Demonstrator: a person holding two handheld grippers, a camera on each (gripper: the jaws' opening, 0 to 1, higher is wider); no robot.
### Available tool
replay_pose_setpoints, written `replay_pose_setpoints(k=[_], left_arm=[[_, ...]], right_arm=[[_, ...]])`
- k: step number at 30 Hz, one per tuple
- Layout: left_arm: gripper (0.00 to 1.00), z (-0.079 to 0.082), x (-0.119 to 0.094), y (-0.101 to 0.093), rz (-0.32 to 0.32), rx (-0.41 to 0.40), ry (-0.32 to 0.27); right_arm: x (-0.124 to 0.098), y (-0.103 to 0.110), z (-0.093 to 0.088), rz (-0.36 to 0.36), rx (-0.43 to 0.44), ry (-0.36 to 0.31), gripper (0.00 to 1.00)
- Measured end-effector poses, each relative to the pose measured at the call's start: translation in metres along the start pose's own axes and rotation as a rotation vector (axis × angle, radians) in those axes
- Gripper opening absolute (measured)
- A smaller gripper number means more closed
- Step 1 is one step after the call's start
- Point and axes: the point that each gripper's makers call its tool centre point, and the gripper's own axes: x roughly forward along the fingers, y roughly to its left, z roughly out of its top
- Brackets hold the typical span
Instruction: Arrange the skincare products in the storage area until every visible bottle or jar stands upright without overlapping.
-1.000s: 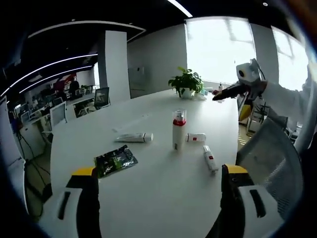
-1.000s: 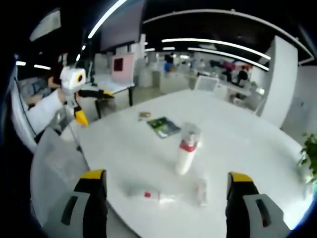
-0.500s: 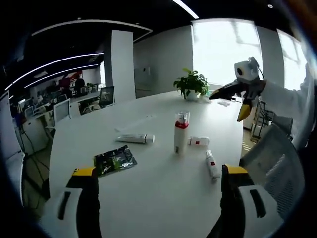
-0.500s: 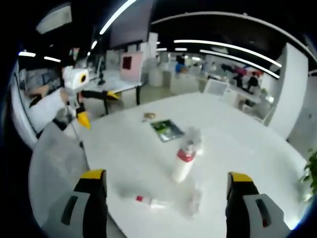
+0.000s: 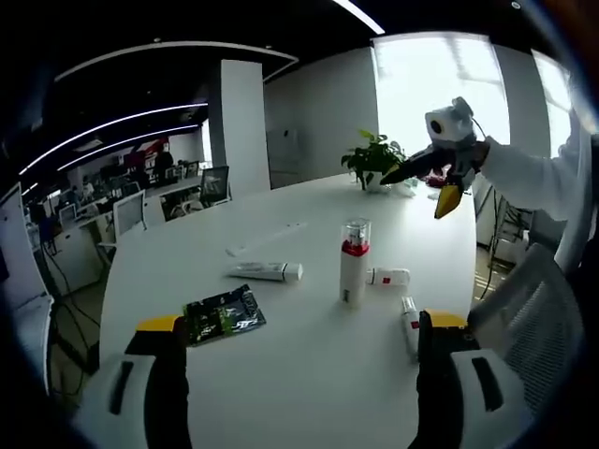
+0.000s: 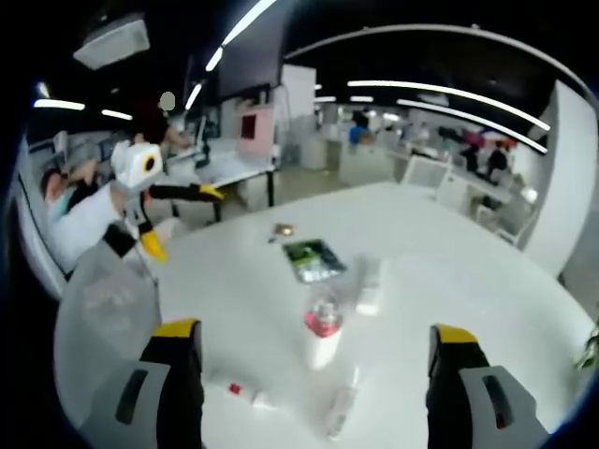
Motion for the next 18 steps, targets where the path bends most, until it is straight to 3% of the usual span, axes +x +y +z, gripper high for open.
replay_pose_setpoints(k=[7,12,18], left_arm=[[0.99,-0.003,0.003,0.002,0.014,-0.007,0.008],[0.99,-0.004,0.002,0.008,0.037,-0.002,0.004],[0.99,-0.010,0.002,0.012,0.040,-0.022,-0.006]], right_arm=[[0.027,-0.017,0.016,0.034,-0.019,0.016,1.00],[0.047,-0.025,0.026,0.068,0.025,0.020,0.99],[0.077,-0.040,0.026,0.055,-0.007,0.089,0.96]])
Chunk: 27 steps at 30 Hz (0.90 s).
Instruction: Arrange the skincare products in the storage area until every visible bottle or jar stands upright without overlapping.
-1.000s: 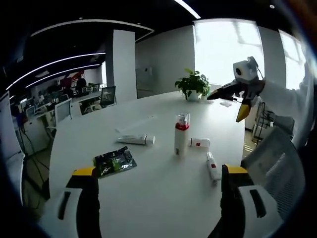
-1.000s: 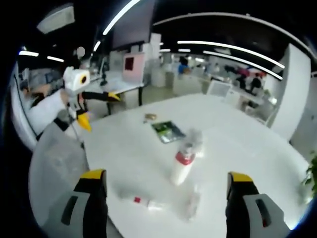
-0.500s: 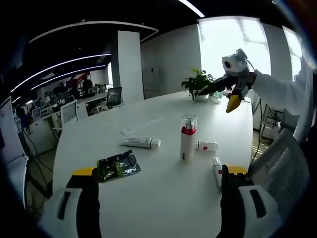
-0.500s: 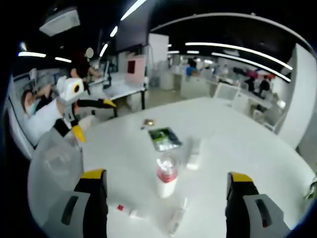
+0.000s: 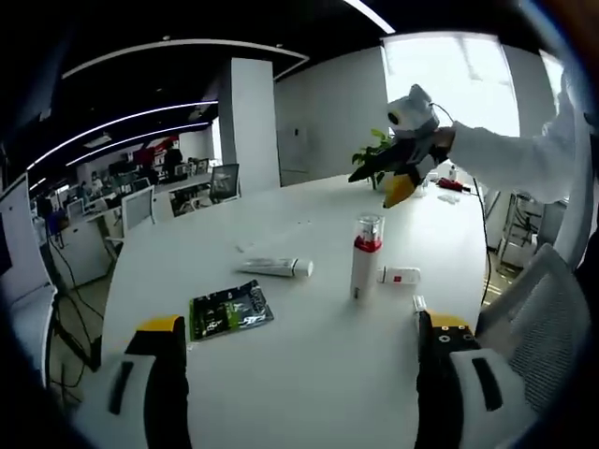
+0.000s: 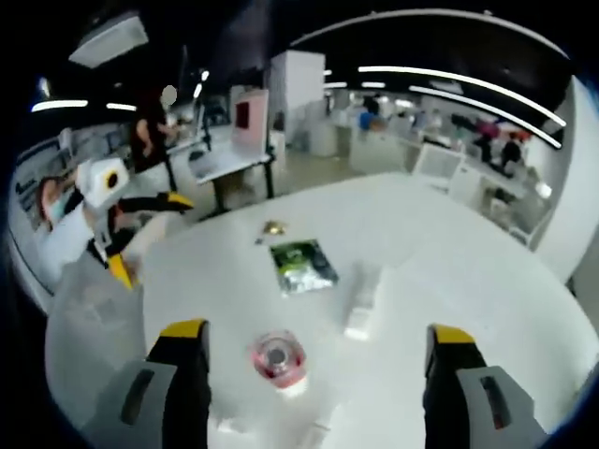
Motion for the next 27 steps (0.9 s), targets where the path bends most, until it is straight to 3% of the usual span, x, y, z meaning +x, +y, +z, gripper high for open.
replay_pose_setpoints(k=[8,18,21,23,27], left_arm=[[0.99,-0.012,0.002,0.003,-0.007,-0.023,0.013],[0.99,-0.023,0.003,0.003,0.010,-0.017,0.031],[0.99,-0.032,0.005,-0.003,-0.015,-0.006,0.068],[0.99,-0.038,0.004,0.000,0.004,0.007,0.093],[0.99,-0.036,0.003,-0.002,-0.006,-0.027,0.074]], right_arm=[[0.030,-0.026,0.002,-0.014,0.050,0.045,0.91],[0.076,-0.045,-0.015,0.008,0.112,0.151,0.83],[0.093,-0.052,-0.028,-0.006,0.103,0.210,0.81],[0.100,-0.055,-0.032,-0.005,0.102,0.226,0.80],[0.119,-0.060,-0.042,0.004,0.114,0.269,0.79]])
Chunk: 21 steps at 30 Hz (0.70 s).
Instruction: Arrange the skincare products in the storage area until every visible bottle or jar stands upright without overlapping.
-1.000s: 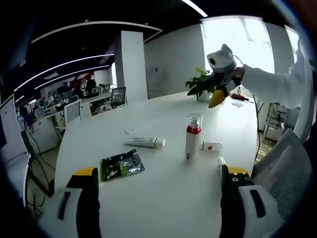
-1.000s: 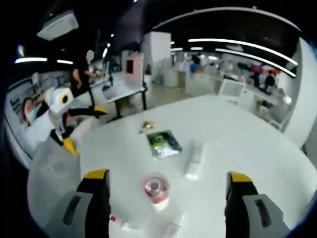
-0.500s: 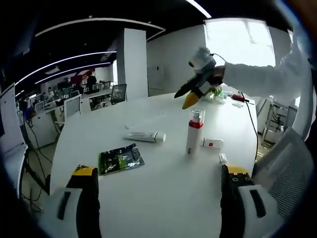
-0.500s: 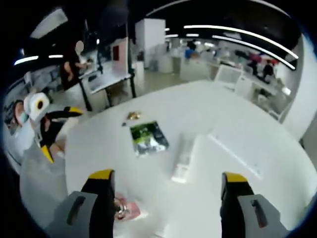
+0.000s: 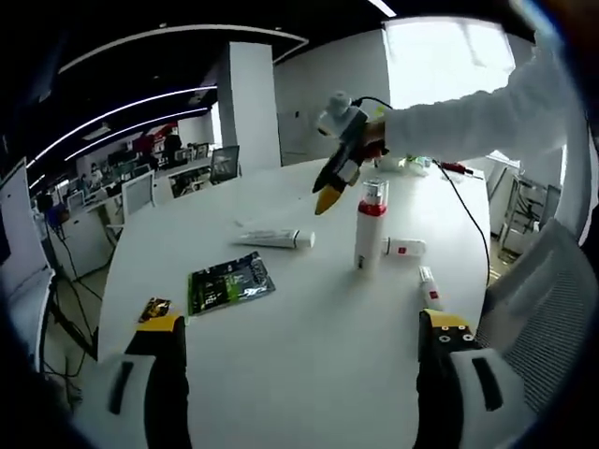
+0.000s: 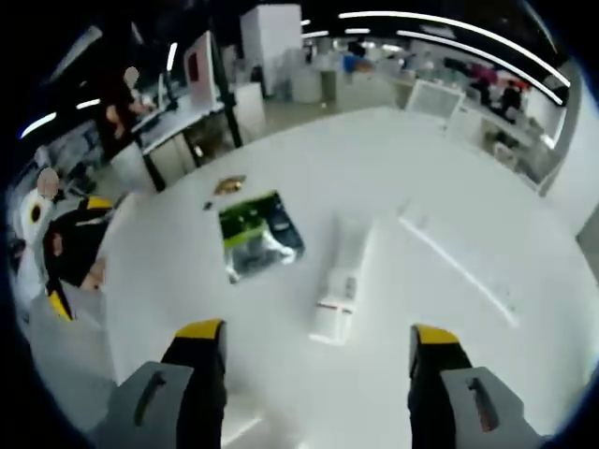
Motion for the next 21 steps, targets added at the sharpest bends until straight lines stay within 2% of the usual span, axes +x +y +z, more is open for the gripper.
replay_pose_setpoints(k=[6,11,17,21], left_arm=[[0.99,-0.002,0.002,-0.004,-0.009,0.027,0.018],[0.99,0.000,0.003,-0.007,-0.023,0.024,0.010],[0.99,-0.001,0.002,-0.006,-0.022,0.019,0.017],[0.99,-0.002,0.002,-0.007,-0.028,0.022,0.016]], right_arm=[[0.023,-0.008,0.000,-0.004,0.000,0.046,0.75],[0.046,-0.009,-0.008,-0.003,-0.020,0.127,0.72],[0.068,-0.012,-0.010,-0.014,0.025,0.173,0.69],[0.079,-0.020,-0.010,-0.046,0.010,0.210,0.60]])
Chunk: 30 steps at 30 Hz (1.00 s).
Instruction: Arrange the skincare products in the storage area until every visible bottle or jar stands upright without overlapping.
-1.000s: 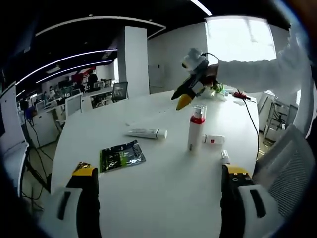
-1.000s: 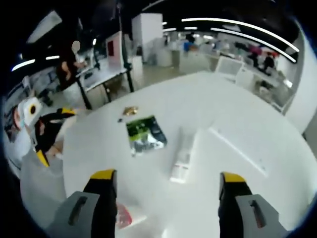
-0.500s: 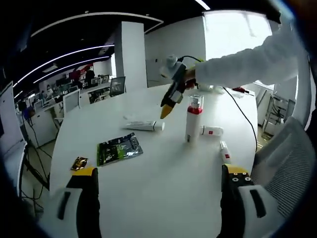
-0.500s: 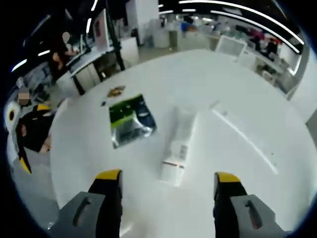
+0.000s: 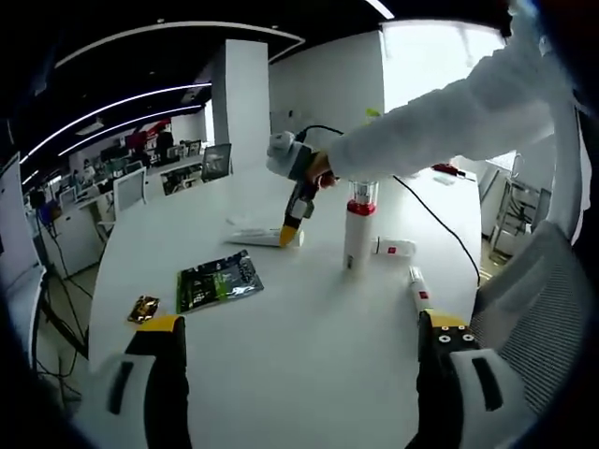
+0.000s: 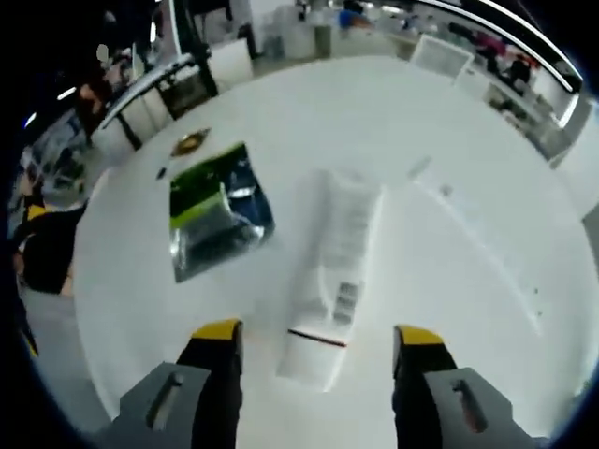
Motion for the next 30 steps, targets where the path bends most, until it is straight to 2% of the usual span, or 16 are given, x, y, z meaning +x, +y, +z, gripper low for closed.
replay_pose_setpoints(k=[3,6,9,12,17,19,24,30], left_arm=[[0.99,0.001,-0.001,0.001,0.003,0.000,-0.001],[0.99,0.005,-0.002,0.000,-0.010,-0.017,-0.025],[0.99,0.007,-0.003,0.000,-0.009,-0.017,-0.036],[0.99,0.006,-0.003,0.000,-0.009,-0.022,-0.033],[0.99,0.006,-0.004,0.003,0.001,-0.031,-0.036],[0.99,0.007,-0.003,0.003,0.000,-0.033,-0.037],[0.99,0.004,-0.001,0.000,-0.014,-0.034,-0.025],[0.99,0.003,0.000,0.000,-0.012,-0.036,-0.021]], right_arm=[[0.004,0.000,0.001,-0.002,0.012,0.021,0.55],[0.007,0.005,0.002,0.003,0.001,0.029,0.57],[0.012,0.003,0.001,-0.012,-0.027,0.054,0.54],[0.014,0.002,0.001,-0.010,-0.019,0.063,0.50],[0.016,0.000,0.000,-0.013,-0.014,0.072,0.50],[0.019,-0.001,-0.004,-0.022,-0.031,0.103,0.50],[0.019,-0.003,0.002,-0.022,-0.001,0.096,0.47],[0.019,-0.007,0.001,-0.025,-0.008,0.095,0.40]])
